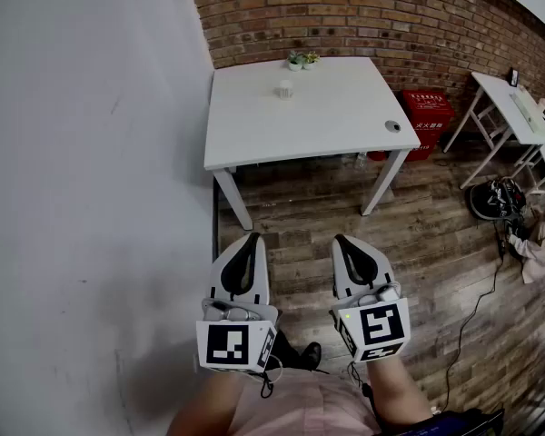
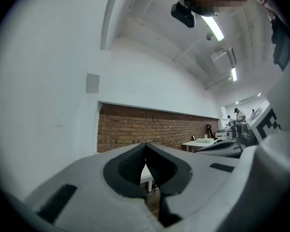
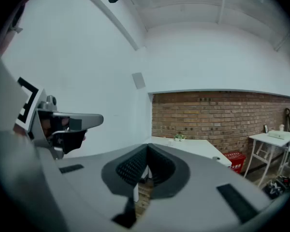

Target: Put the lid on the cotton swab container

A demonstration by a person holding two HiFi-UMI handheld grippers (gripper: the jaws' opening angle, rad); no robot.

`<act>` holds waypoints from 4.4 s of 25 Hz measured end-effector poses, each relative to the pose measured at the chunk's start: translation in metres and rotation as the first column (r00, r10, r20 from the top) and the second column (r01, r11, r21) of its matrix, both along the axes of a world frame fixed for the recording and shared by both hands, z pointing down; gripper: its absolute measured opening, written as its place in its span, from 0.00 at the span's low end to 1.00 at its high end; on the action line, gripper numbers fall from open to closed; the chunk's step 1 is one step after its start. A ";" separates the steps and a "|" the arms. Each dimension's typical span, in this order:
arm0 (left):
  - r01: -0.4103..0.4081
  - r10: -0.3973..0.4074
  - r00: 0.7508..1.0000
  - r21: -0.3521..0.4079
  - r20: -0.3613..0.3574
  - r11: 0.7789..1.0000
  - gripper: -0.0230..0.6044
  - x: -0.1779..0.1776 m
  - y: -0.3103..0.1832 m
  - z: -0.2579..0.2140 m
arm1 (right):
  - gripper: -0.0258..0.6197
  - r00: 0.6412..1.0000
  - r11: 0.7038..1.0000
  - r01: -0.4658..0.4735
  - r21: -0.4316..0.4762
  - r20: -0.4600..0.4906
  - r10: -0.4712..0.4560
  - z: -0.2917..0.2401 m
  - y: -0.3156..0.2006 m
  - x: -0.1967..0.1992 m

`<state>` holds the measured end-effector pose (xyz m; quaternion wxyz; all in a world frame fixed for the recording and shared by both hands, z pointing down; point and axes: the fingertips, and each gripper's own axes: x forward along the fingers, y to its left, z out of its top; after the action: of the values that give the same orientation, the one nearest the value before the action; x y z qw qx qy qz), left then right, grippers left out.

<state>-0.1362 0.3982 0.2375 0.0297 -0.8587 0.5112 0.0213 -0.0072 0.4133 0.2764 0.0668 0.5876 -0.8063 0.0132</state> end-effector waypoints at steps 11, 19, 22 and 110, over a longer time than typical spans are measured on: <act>0.013 -0.013 1.000 -0.016 0.005 1.000 0.04 0.013 0.002 0.008 | 0.05 1.000 1.000 0.002 -0.008 0.002 -0.002 0.009 0.002 0.014; 0.074 -0.074 0.997 -0.018 -0.013 0.997 0.22 0.012 -0.007 0.011 | 0.31 0.998 0.999 0.028 0.034 0.049 -0.030 0.001 -0.007 0.027; 0.068 -0.068 0.998 -0.008 -0.013 0.998 0.22 0.016 -0.022 0.006 | 0.28 0.999 0.999 0.023 0.038 0.032 -0.025 0.002 -0.024 0.031; -0.073 -0.051 0.975 -0.526 -0.217 0.848 0.58 0.076 -0.662 0.238 | 0.42 0.913 0.822 0.390 -0.416 0.059 -0.403 0.213 -0.664 0.019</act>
<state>-0.0597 -0.2639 0.4755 -0.2660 -0.8284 0.4923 -0.0246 0.0122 -0.2505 0.4896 0.2053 0.3790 -0.8876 0.1625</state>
